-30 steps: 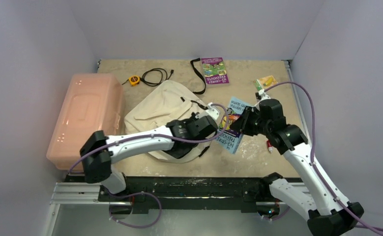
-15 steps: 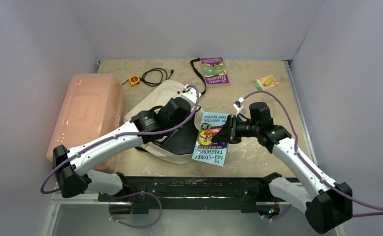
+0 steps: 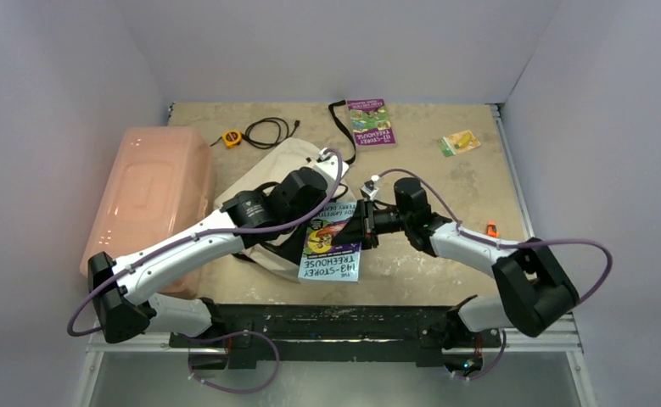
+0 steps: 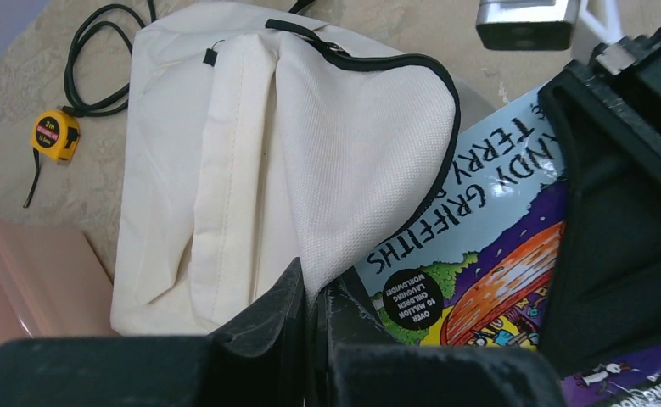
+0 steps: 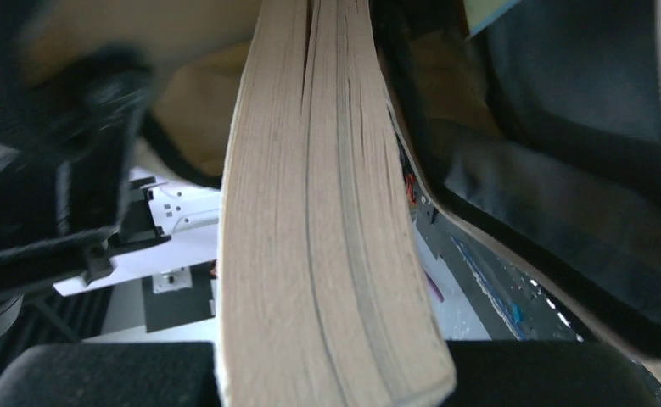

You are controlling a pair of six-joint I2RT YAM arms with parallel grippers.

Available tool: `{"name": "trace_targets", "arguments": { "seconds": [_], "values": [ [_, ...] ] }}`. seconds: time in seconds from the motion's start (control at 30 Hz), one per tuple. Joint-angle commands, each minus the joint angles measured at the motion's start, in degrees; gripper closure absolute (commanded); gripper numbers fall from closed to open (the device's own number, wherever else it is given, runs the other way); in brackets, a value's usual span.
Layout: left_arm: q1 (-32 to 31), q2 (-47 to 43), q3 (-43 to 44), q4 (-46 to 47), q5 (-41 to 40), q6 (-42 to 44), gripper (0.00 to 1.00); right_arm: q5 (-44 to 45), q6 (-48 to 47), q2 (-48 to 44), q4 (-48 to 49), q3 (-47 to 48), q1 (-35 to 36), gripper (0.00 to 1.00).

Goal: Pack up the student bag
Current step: Place the book in the student bag.

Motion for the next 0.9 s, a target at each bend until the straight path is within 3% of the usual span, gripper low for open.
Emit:
{"name": "trace_targets", "arguments": {
  "seconds": [0.0, 0.13, 0.33, 0.47, 0.7, 0.8, 0.87],
  "values": [
    [-0.1, -3.7, 3.0, 2.4, 1.1, -0.8, 1.0, -1.4, 9.6, 4.0, 15.7, -1.0, 1.2, 1.0],
    [-0.1, -4.5, 2.0, 2.6, 4.1, -1.4, 1.0, 4.7, 13.7, 8.6, 20.9, -0.4, 1.2, 1.0],
    [-0.1, -5.3, 2.0, 0.5, 8.0, -3.2, 1.0, 15.6, 26.2, 22.0, 40.9, 2.0, 1.2, 1.0],
    [-0.1, -5.7, 2.1, 0.2, 10.5, -3.4, 1.0, 21.1, 23.5, 27.4, 44.2, 6.1, 1.7, 1.0],
    [-0.1, -4.4, 3.5, -0.4, 11.5, -2.4, 1.0, 28.5, 14.0, 29.6, 38.6, 13.5, 5.2, 1.0],
    [-0.1, -4.1, 4.2, -0.6, 10.4, -1.5, 1.0, 33.5, 2.9, 31.1, 25.1, 21.8, 7.8, 1.0],
    [-0.1, -3.9, 4.3, -0.4, 9.1, -1.0, 1.0, 36.8, -1.6, 34.0, 22.4, 26.4, 9.4, 1.0]
  ]
}}
